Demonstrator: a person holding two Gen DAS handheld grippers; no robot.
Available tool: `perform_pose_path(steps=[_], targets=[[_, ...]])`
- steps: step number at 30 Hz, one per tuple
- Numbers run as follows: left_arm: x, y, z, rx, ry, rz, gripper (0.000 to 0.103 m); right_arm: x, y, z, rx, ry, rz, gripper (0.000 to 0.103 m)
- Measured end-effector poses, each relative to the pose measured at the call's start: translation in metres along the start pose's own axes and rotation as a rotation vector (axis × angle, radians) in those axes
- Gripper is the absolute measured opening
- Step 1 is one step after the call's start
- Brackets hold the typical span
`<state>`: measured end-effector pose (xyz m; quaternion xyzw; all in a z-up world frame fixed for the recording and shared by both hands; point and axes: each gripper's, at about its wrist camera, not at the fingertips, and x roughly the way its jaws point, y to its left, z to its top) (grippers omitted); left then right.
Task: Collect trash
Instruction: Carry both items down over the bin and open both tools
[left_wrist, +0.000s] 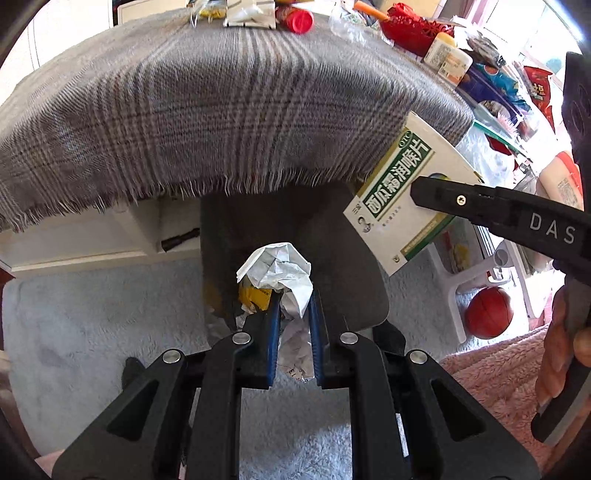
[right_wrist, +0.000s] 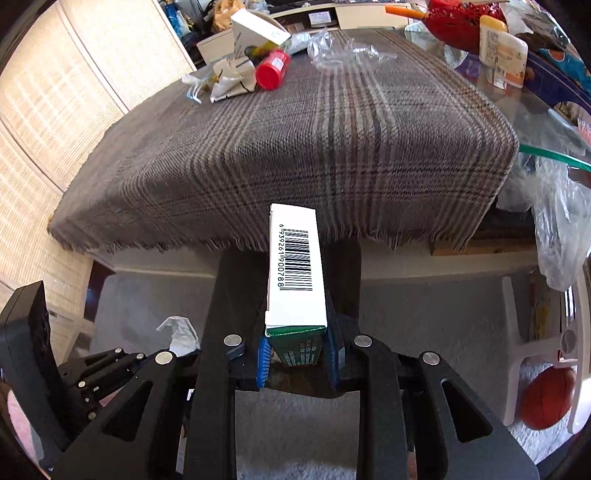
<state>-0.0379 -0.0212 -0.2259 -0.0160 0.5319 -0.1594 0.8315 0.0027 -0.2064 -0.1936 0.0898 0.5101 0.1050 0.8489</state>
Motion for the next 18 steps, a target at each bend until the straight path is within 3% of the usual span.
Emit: perform_pose_path(steps=[8, 18], targets=[[0.025, 0.007, 0.005, -0.024, 0.045, -0.011, 0.013, 0.031, 0.005, 0.0, -0.014, 0.061, -0.039, 0.025], [0.029, 0.01, 0.02, -0.025, 0.027, -0.009, 0.017, 0.049, 0.001, 0.004, 0.024, 0.102, -0.015, 0.027]])
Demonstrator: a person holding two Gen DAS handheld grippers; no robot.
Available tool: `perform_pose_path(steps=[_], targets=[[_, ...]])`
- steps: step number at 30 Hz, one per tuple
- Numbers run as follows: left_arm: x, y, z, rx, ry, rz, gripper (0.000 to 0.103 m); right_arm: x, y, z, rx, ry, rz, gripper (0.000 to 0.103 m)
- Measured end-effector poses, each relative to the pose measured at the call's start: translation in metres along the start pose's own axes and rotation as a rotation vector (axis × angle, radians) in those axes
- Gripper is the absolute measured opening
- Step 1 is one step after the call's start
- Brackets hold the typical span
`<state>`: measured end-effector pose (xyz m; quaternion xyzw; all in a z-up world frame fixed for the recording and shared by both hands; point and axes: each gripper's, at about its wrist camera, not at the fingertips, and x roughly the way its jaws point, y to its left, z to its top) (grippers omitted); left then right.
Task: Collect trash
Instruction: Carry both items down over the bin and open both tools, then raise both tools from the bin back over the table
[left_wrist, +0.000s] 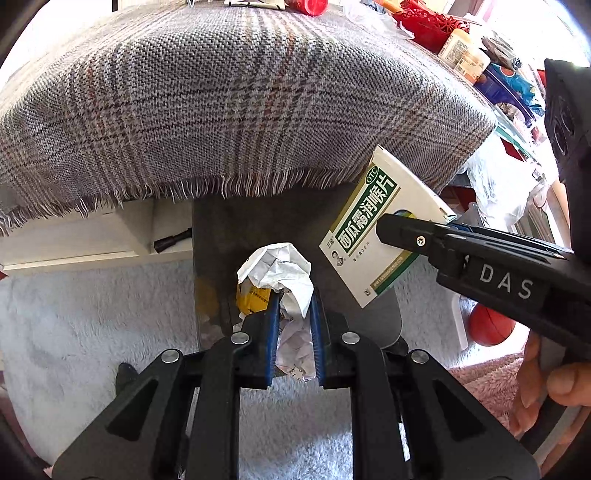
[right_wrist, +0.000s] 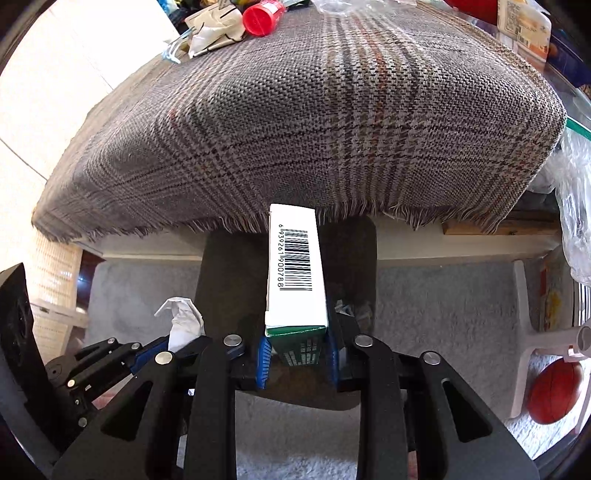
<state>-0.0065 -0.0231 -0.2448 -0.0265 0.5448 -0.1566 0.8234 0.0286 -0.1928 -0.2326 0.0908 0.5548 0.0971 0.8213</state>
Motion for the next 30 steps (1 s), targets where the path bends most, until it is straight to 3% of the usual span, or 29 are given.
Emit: perform_pose_path(steps=[4, 7, 11, 17, 23, 24, 30], targets=[[-0.003, 0.001, 0.001, -0.012, -0.009, 0.0, 0.021, 0.0, -0.003, 0.002, 0.016, 0.001, 0.022, 0.028], [-0.006, 0.002, 0.0, -0.012, -0.015, 0.005, 0.027, 0.0, -0.005, 0.001, 0.027, 0.002, 0.026, 0.044], [-0.01, 0.005, -0.002, -0.011, -0.022, 0.018, 0.035, -0.007, -0.008, 0.002, 0.039, -0.021, 0.015, 0.045], [-0.019, 0.007, -0.006, -0.007, -0.043, 0.032, 0.055, -0.018, -0.023, 0.001, 0.075, -0.043, -0.009, 0.07], [-0.025, -0.002, -0.007, 0.013, -0.057, 0.009, 0.068, -0.026, -0.033, -0.004, 0.097, -0.048, -0.003, 0.071], [-0.026, -0.002, -0.008, 0.014, -0.056, 0.011, 0.075, -0.028, -0.034, -0.005, 0.102, -0.052, -0.005, 0.071], [-0.031, -0.003, -0.008, 0.011, -0.064, 0.018, 0.087, -0.034, -0.039, -0.005, 0.118, -0.068, -0.009, 0.071]])
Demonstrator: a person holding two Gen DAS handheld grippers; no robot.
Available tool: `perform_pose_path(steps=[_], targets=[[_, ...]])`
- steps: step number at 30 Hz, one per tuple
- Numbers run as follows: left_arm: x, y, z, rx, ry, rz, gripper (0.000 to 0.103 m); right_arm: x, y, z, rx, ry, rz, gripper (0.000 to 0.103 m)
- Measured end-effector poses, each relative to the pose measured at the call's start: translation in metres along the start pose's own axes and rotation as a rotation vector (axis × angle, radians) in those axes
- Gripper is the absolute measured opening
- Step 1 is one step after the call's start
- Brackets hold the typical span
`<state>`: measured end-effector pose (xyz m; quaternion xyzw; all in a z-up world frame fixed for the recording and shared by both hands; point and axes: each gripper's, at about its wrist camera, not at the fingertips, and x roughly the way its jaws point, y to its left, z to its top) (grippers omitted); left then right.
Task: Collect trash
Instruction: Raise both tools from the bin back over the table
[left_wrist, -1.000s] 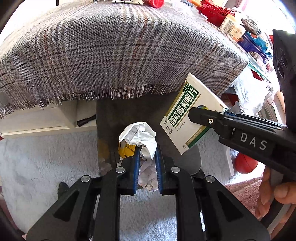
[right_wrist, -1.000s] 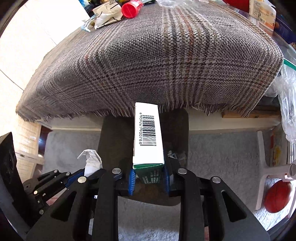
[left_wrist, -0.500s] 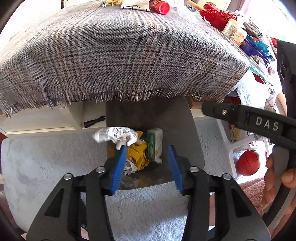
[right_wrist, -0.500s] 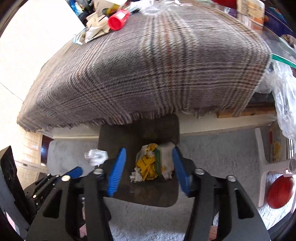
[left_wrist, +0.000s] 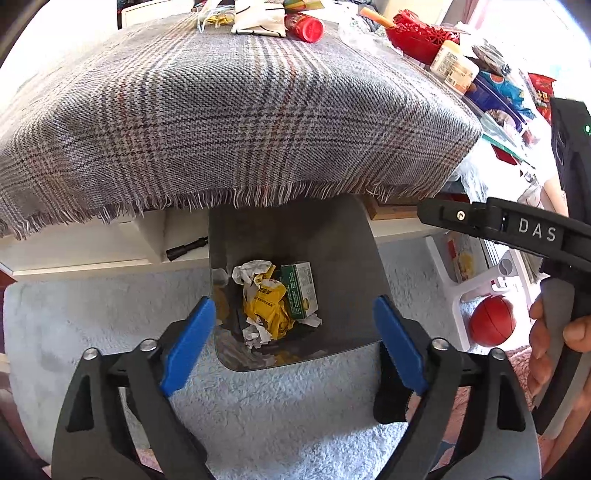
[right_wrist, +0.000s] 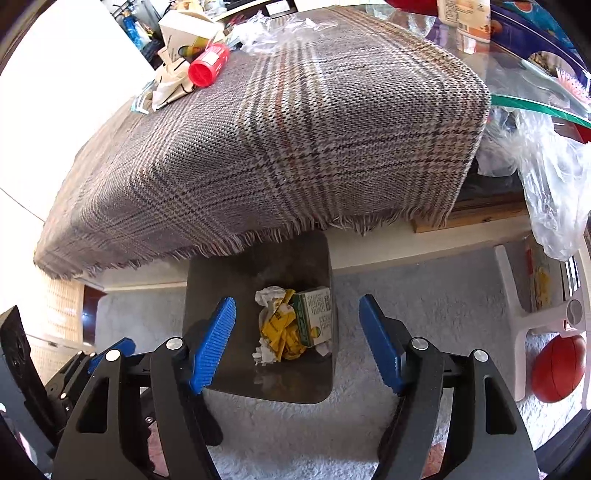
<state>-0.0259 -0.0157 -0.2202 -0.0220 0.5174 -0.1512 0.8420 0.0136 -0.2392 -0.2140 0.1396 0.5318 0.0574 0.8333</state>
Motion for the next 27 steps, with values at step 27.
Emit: perform_pose_path(steps=[27], targets=[[-0.088, 0.063, 0.151, -0.086, -0.183, 0.114, 0.095, -0.092, 0.003, 0.144, -0.005, -0.227, -0.034, 0.093]])
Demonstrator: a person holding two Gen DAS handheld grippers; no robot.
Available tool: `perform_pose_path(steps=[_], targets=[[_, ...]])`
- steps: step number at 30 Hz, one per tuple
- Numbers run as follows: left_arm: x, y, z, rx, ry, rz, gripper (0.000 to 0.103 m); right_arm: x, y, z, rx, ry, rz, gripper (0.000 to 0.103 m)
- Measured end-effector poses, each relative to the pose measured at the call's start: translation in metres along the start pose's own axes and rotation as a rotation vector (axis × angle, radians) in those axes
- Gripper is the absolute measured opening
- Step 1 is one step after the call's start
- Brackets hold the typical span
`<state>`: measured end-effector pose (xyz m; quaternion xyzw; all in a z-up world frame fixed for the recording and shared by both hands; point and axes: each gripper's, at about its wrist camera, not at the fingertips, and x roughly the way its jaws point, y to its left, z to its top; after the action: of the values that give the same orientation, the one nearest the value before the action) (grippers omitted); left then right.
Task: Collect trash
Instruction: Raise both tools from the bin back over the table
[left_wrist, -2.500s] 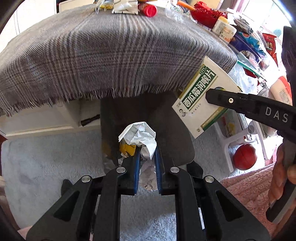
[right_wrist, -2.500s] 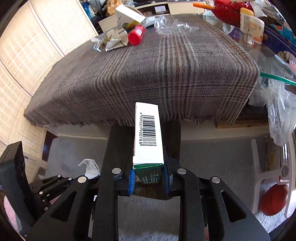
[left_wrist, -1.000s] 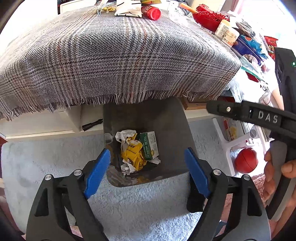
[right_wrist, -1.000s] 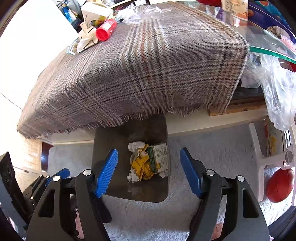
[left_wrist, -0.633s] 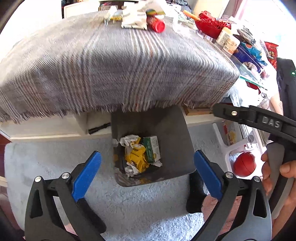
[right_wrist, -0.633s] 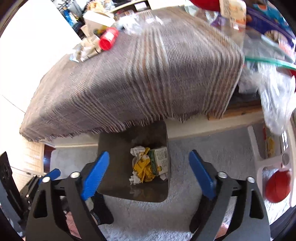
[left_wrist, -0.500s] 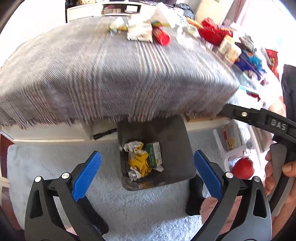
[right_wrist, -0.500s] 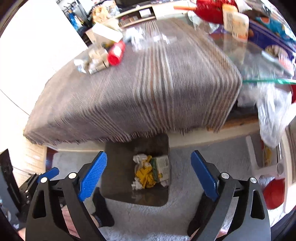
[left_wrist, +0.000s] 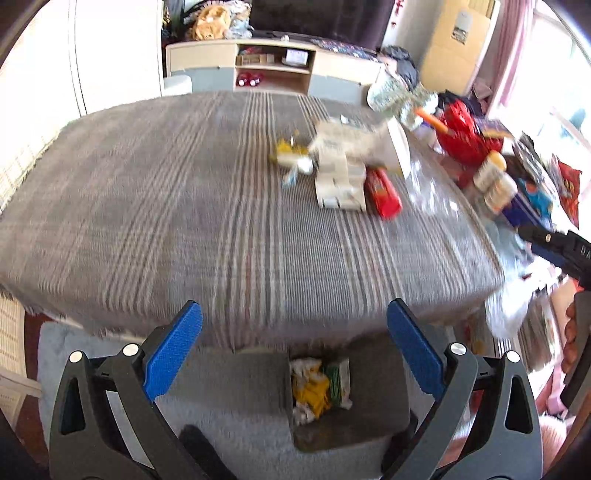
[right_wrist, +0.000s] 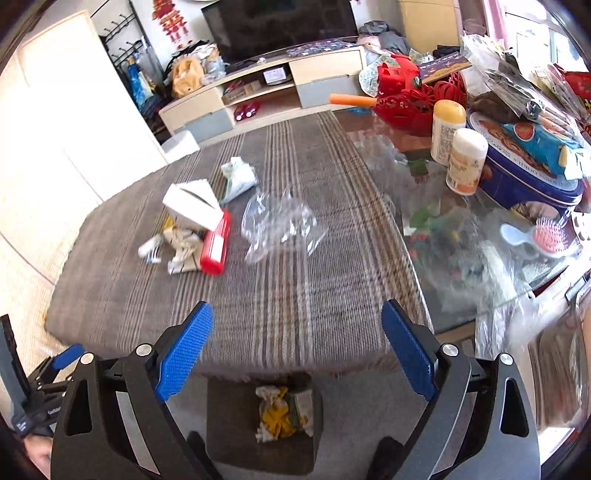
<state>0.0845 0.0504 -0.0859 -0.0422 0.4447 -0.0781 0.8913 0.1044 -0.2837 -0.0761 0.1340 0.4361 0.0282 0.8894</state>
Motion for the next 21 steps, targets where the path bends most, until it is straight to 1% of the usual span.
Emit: perform_pose_path(steps=[6, 11, 12, 14, 15, 16, 17, 18, 19, 20, 21], targets=[[0.018, 0.001, 0.043, 0.006, -0.029, 0.015, 0.095, 0.033, 0.0, 0.026, 0.019, 0.026, -0.01, 0.093], [0.043, 0.0, 0.074, 0.016, -0.034, 0.027, 0.094, 0.063, 0.002, 0.043, 0.015, 0.047, -0.016, 0.093], [0.048, 0.0, 0.08, 0.018, -0.035, 0.027, 0.093, 0.068, 0.004, 0.046, 0.016, 0.051, -0.018, 0.093], [0.059, 0.004, 0.091, 0.01, -0.035, 0.019, 0.086, 0.076, 0.007, 0.052, 0.012, 0.053, -0.017, 0.093], [0.064, 0.006, 0.097, -0.001, -0.032, 0.011, 0.081, 0.079, 0.008, 0.055, 0.012, 0.049, -0.015, 0.093], [0.071, 0.009, 0.102, -0.01, -0.025, 0.004, 0.073, 0.082, 0.009, 0.058, 0.014, 0.043, -0.011, 0.092], [0.076, 0.011, 0.107, -0.017, -0.017, 0.001, 0.069, 0.083, 0.009, 0.061, 0.015, 0.038, -0.004, 0.091], [0.082, 0.013, 0.112, -0.025, -0.007, -0.003, 0.065, 0.085, 0.01, 0.063, 0.015, 0.033, 0.003, 0.089], [0.089, 0.016, 0.117, -0.037, 0.001, -0.015, 0.06, 0.086, 0.01, 0.066, 0.017, 0.026, 0.008, 0.082], [0.095, 0.02, 0.121, -0.049, 0.004, -0.031, 0.058, 0.087, 0.011, 0.068, 0.019, 0.018, 0.014, 0.079], [0.101, 0.023, 0.124, -0.066, 0.006, -0.04, 0.055, 0.09, 0.011, 0.069, 0.021, 0.018, 0.021, 0.074]])
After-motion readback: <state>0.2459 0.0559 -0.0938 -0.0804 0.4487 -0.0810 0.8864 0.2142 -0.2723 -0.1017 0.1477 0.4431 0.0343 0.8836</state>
